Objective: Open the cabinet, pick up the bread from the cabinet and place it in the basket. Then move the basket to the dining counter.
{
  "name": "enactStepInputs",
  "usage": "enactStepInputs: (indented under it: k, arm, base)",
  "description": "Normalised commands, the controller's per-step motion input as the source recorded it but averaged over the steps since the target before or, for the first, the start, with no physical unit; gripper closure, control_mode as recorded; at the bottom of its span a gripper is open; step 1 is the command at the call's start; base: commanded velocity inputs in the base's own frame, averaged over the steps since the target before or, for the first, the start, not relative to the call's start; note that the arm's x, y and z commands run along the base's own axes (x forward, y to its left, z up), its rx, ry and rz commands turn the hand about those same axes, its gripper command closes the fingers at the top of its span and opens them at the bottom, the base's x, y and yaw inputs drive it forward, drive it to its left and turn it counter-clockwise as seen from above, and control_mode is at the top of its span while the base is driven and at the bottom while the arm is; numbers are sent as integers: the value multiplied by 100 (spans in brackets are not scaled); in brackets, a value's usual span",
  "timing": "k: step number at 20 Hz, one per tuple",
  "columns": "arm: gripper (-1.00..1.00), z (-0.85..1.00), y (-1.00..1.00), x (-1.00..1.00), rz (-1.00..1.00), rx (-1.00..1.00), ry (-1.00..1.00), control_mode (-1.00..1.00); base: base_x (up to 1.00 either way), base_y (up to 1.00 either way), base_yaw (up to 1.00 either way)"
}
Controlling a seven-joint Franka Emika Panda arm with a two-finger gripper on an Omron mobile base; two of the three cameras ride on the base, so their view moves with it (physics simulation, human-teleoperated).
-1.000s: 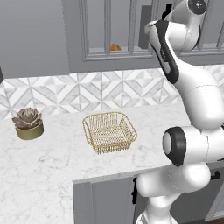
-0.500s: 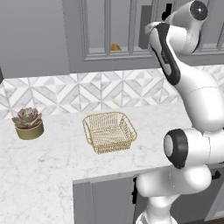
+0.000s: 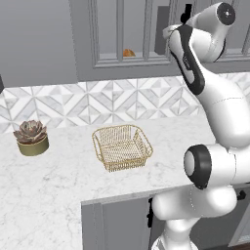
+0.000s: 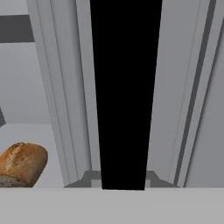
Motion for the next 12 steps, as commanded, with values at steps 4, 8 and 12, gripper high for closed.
enactStepInputs:
  k: [4, 8, 12]
  arm:
    - [100, 0, 13, 2, 0, 0, 0, -100]
    - [100, 0, 13, -83, -17, 0, 0, -100]
    - [100, 0, 41, -100, -31, 0, -1, -100]
  base:
    - [0, 0, 0]
    - [0, 0, 0]
    - [0, 0, 0]
